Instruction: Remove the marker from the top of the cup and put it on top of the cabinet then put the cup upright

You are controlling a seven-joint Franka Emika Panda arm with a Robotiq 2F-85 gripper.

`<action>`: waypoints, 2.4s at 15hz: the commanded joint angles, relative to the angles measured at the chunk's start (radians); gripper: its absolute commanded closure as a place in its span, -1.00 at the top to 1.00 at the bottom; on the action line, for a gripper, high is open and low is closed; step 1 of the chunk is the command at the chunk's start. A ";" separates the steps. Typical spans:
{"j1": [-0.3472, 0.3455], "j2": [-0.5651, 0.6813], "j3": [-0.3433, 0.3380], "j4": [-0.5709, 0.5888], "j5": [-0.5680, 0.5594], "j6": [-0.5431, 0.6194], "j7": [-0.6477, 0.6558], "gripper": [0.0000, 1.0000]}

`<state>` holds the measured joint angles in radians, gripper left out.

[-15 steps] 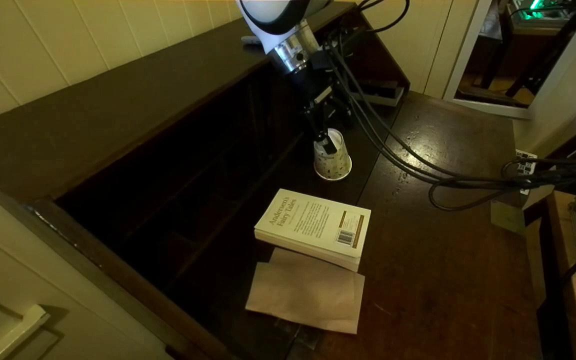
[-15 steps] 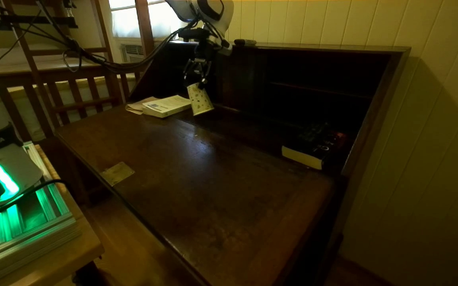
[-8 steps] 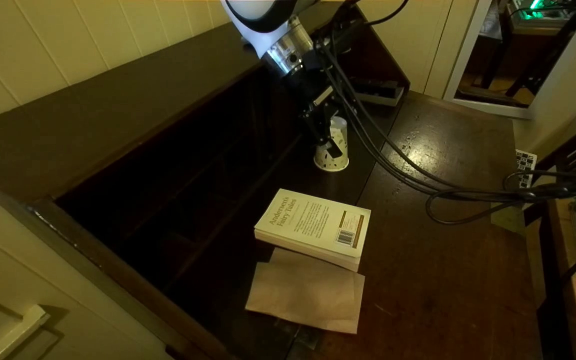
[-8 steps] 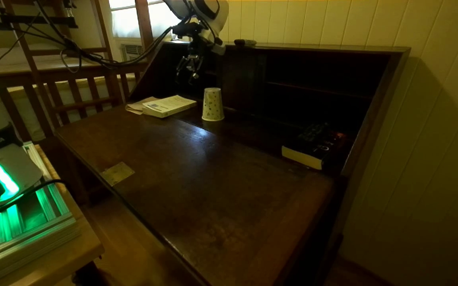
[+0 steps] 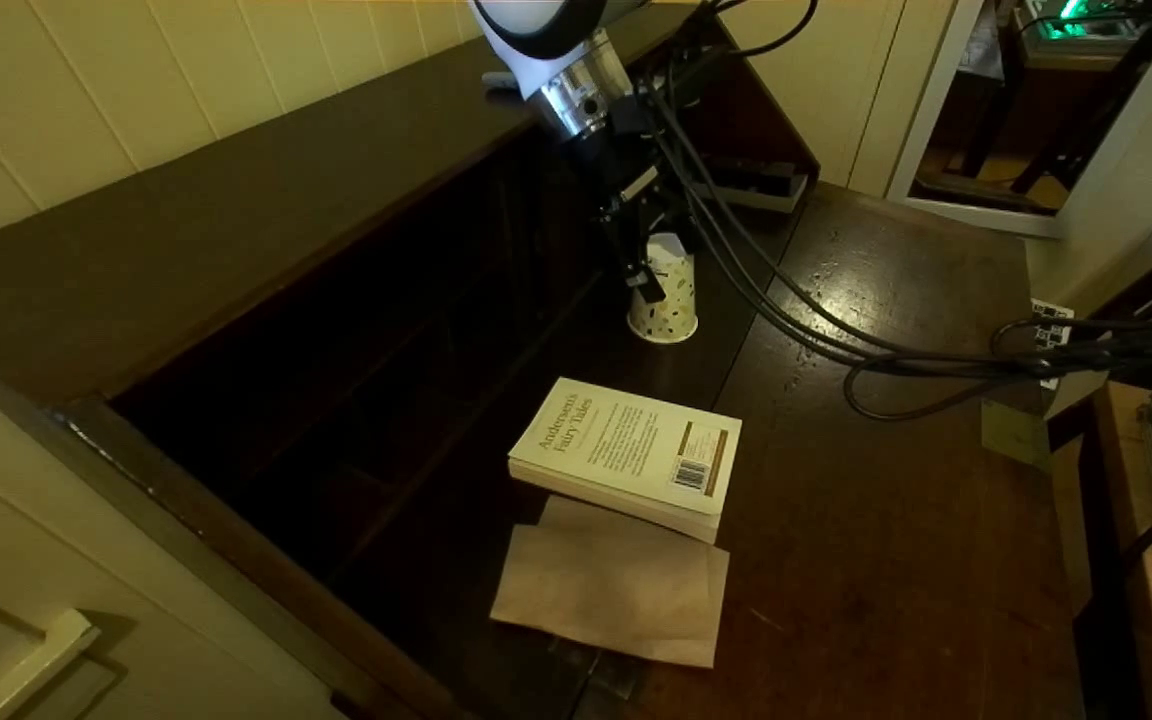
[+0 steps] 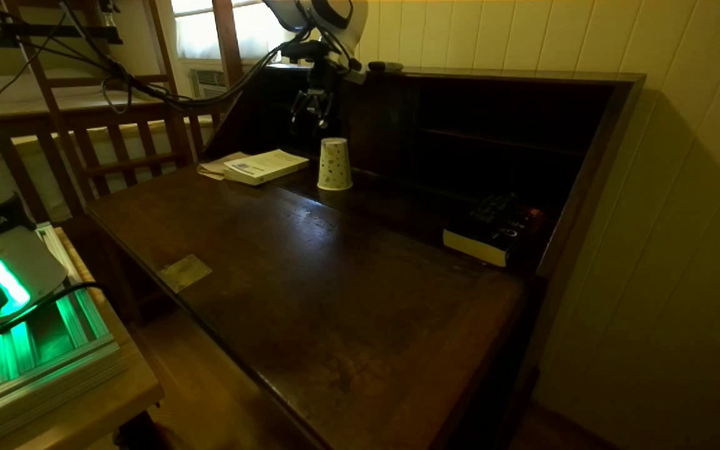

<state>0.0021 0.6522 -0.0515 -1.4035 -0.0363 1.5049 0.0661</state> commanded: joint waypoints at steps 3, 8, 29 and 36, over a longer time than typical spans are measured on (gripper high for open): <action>-0.017 -0.048 0.015 -0.045 -0.018 0.092 -0.095 1.00; -0.013 -0.118 0.020 -0.120 -0.014 0.097 -0.100 1.00; -0.045 -0.103 0.066 -0.155 -0.070 0.244 -0.451 1.00; -0.041 -0.164 0.068 -0.231 -0.081 0.251 -0.458 1.00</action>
<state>-0.0264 0.5299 0.0041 -1.5648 -0.1057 1.7513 -0.3800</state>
